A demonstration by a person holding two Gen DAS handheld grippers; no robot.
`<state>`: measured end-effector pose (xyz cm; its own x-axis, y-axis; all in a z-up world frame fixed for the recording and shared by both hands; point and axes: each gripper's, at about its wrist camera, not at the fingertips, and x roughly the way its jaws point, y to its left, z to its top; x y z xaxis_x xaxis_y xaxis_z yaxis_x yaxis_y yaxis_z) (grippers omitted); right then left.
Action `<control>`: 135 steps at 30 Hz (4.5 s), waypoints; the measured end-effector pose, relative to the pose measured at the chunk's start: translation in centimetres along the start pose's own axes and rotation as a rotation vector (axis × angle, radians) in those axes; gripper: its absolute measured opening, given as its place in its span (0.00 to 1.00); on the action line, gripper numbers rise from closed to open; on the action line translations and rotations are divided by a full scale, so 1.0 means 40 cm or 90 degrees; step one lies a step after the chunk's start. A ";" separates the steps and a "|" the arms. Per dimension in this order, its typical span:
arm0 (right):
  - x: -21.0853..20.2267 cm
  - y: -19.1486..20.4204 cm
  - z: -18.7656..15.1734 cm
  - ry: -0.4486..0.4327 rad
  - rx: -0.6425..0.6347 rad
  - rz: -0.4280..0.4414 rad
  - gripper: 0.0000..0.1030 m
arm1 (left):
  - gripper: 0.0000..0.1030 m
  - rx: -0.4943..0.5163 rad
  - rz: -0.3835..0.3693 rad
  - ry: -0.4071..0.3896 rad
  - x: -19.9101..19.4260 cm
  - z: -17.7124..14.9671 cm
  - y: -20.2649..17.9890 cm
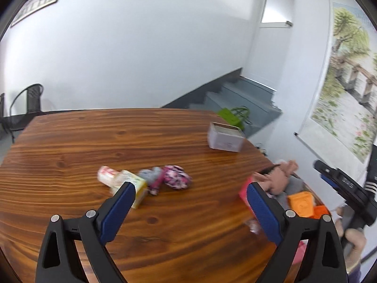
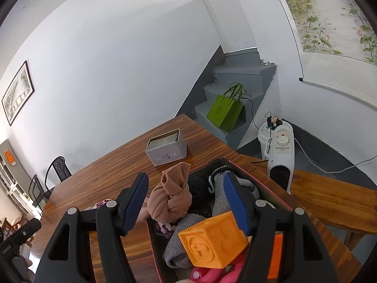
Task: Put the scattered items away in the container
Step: 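Open the left gripper over the tin while the right lowers and releases the tan stocking, then grasp the green-and-white medicine box with the left gripper while the right grasps the leopard scrunchie, then carry the medicine box and leopard scrunchie into the pink tin and open both grippers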
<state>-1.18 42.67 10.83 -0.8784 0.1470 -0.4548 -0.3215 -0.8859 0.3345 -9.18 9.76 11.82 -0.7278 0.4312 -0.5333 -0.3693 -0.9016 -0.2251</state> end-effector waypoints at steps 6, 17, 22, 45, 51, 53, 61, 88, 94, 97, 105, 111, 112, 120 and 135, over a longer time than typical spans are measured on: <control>-0.024 0.057 -0.028 -0.010 -0.033 0.012 0.70 | 0.94 -0.049 0.031 0.004 0.010 0.008 0.107; -0.045 0.167 -0.096 -0.001 -0.102 0.059 0.71 | 0.94 -0.044 0.064 0.064 0.136 -0.047 0.188; -0.029 0.212 -0.145 0.020 -0.149 0.063 0.71 | 0.94 -0.008 0.086 0.083 0.192 -0.064 0.200; 0.052 0.286 -0.252 0.098 -0.268 0.067 0.71 | 0.88 0.055 0.053 0.155 0.383 -0.040 0.223; 0.056 0.281 -0.255 0.103 -0.261 0.063 0.71 | 0.57 0.037 0.032 0.169 0.372 -0.055 0.217; 0.051 0.283 -0.255 0.100 -0.260 0.064 0.71 | 0.57 0.036 0.033 0.158 0.352 -0.050 0.217; 0.088 0.348 -0.266 0.116 -0.294 0.085 0.71 | 0.57 -0.014 0.029 0.096 0.248 0.006 0.253; 0.466 0.485 -0.265 0.276 -0.238 0.117 0.45 | 0.57 -0.067 0.019 0.074 0.210 0.032 0.290; 0.335 0.455 -0.228 0.224 -0.230 0.136 0.45 | 0.57 -0.048 0.011 0.075 0.208 0.031 0.264; 0.279 0.437 -0.206 0.195 -0.229 0.134 0.45 | 0.57 -0.036 0.011 0.100 0.219 0.020 0.254; 0.189 0.390 -0.171 0.153 -0.217 0.134 0.45 | 0.71 -0.054 0.070 0.144 0.203 -0.066 0.234; 0.159 0.391 -0.155 0.138 -0.207 0.143 0.45 | 0.77 -0.069 0.129 0.144 0.227 -0.120 0.203; 0.151 0.394 -0.154 0.133 -0.209 0.144 0.45 | 0.77 -0.067 0.135 0.144 0.239 -0.127 0.200; 0.044 0.385 -0.117 0.062 -0.206 0.157 0.45 | 0.54 -0.095 0.101 0.142 0.244 -0.144 0.230; -0.138 0.020 0.011 -0.035 -0.075 0.019 0.45 | 0.54 -0.005 -0.061 0.090 0.130 -0.095 -0.050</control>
<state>3.25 41.35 13.96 -0.9058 0.1415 -0.3993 -0.2543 -0.9354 0.2456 -10.04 13.69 6.39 -0.6007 0.5070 -0.6181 -0.4286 -0.8569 -0.2863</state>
